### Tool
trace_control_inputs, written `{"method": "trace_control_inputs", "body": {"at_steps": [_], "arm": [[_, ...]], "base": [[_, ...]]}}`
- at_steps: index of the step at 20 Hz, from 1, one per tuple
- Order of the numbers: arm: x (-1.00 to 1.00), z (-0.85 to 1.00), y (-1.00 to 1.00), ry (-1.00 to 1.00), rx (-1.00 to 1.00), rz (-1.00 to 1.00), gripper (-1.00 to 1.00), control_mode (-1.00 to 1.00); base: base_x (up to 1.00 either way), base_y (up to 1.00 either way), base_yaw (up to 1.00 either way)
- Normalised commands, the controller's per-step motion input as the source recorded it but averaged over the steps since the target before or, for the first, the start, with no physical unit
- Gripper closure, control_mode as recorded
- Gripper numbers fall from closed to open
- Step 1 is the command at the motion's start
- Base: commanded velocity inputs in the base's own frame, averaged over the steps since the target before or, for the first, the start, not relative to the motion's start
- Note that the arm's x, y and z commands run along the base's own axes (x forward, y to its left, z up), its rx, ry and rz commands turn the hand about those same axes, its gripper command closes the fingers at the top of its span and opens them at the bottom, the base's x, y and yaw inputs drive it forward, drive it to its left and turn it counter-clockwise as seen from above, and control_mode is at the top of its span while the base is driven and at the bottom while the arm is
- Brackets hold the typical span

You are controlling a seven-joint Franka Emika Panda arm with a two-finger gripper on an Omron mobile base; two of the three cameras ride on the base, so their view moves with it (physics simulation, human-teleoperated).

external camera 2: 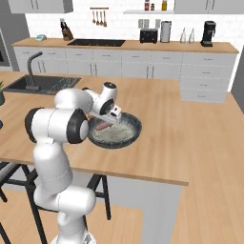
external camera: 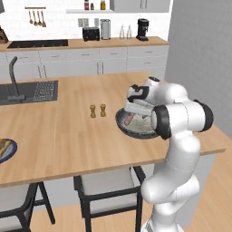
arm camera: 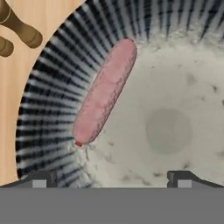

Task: Place one bun and one sausage from the bowl on each plate.

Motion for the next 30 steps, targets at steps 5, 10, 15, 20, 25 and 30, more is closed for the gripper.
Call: {"method": "trace_control_inputs", "body": {"at_steps": [5, 10, 15, 20, 25, 30], "arm": [[0.57, -0.29, 0.02, 0.00, 0.18, -0.16, -1.00, -1.00], [0.45, -0.40, 0.11, 0.00, 0.15, -0.21, -1.00, -1.00], [0.32, -0.28, 0.07, 0.00, 0.08, -0.15, -1.00, -1.00], [0.01, -0.22, 0.01, 0.00, 0.01, -0.07, -1.00, -1.00], [0.08, -0.25, 0.24, 0.00, 0.00, -0.05, -1.00, -1.00], [0.07, -0.18, 0.28, 0.00, 0.00, 0.00, 1.00, -1.00]], "base": [[0.00, 0.00, 0.00], [0.00, 0.00, 0.00], [0.00, 0.00, 0.00], [0.00, 0.00, 0.00], [0.00, 0.00, 0.00], [0.00, 0.00, 0.00]]}}
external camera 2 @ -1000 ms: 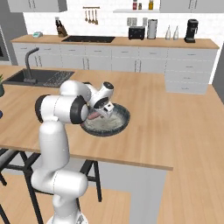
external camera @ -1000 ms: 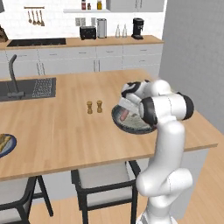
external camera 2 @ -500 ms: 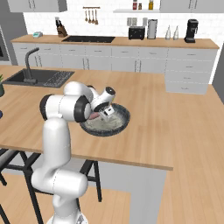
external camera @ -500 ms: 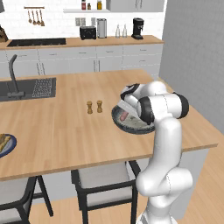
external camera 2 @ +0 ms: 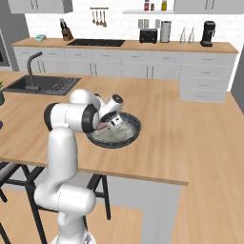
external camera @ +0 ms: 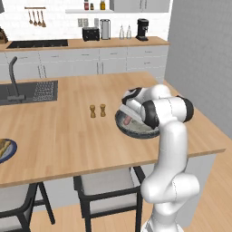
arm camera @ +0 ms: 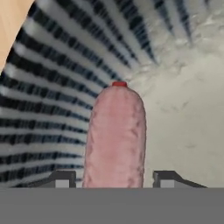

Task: Place one bun and one sausage from the bowl on each plate.

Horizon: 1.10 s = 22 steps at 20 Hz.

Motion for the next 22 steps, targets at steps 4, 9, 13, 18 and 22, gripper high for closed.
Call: {"method": "trace_control_inputs", "body": {"at_steps": [4, 9, 13, 18, 22], "arm": [[0.00, 0.00, 0.00, 0.00, 0.00, 0.00, 1.00, -1.00], [-0.07, 0.19, -0.14, -0.02, 0.00, 0.00, 1.00, -1.00], [-0.82, 0.90, -0.41, -0.03, 0.00, 0.03, 1.00, -1.00], [-0.99, 0.66, -0.13, 0.00, -0.10, 0.04, 1.00, -1.00], [-0.93, 0.54, 0.00, -0.01, -0.23, 0.17, 1.00, -1.00]], "base": [[0.00, 0.00, 0.00], [0.00, 0.00, 0.00], [0.00, 0.00, 0.00], [0.00, 0.00, 0.00], [0.00, 0.00, 0.00]]}}
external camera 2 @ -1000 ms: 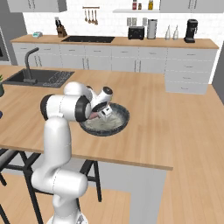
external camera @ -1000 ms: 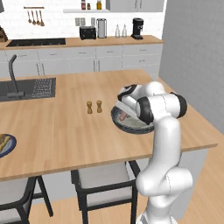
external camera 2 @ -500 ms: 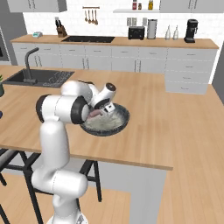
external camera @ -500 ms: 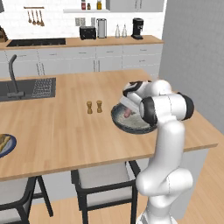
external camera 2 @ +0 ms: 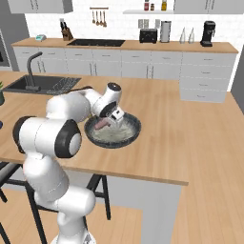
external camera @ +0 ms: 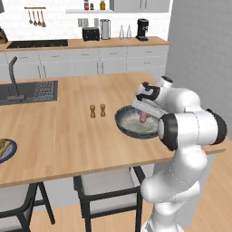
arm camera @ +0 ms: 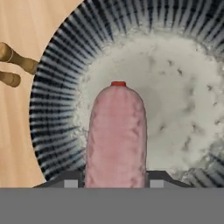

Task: Place one bun and one sausage from the bowl on each plate.

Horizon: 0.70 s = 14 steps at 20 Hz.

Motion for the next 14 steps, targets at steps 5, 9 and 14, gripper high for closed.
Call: {"method": "trace_control_inputs", "body": {"at_steps": [5, 9, 14], "arm": [[-0.97, 0.51, 0.00, 0.07, -0.25, 0.15, 1.00, -1.00], [-0.68, 0.36, -0.04, 0.05, -0.15, 0.18, 1.00, -1.00], [-0.50, 0.32, -0.03, 0.12, -0.09, 0.20, 1.00, -1.00]], "base": [[0.00, 0.00, 0.00], [0.00, 0.00, 0.00], [0.00, 0.00, 0.00]]}}
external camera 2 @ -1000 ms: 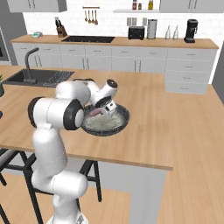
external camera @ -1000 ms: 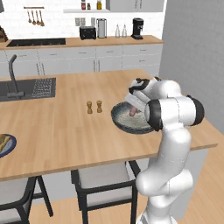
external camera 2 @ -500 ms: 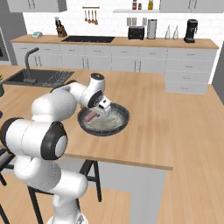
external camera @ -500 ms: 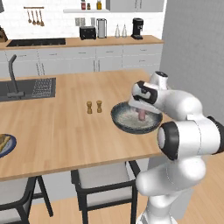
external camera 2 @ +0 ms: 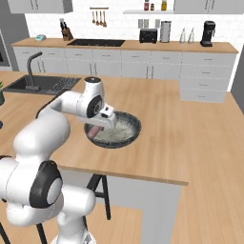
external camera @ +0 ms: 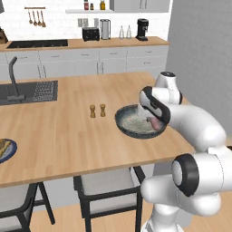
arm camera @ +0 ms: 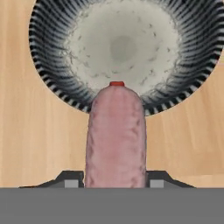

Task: Place one bun and one sausage from the bowl on each plate.

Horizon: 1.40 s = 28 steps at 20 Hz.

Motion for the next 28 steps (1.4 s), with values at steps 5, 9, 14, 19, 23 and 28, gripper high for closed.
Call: {"method": "trace_control_inputs", "body": {"at_steps": [5, 9, 14, 19, 23, 28], "arm": [[-0.63, 0.15, 0.00, 0.07, 0.00, 0.01, 1.00, -1.00], [-0.60, 0.14, 0.00, 0.00, 0.00, 0.00, 1.00, -1.00], [-0.45, 0.09, 0.08, 0.00, -0.06, 0.00, 1.00, -1.00], [-0.11, 0.06, 0.04, 0.01, -0.03, 0.00, 1.00, -1.00], [0.00, 0.00, 0.00, 0.00, 0.00, 0.00, 1.00, 1.00], [0.00, 0.00, 0.00, 0.00, 0.00, 0.00, 1.00, 1.00]], "base": [[0.00, 0.00, 0.00], [0.00, 0.00, 0.00], [0.00, 0.00, 0.00], [0.00, 0.00, 0.00], [-0.66, 0.00, 0.00], [-0.53, 0.82, 0.00]]}}
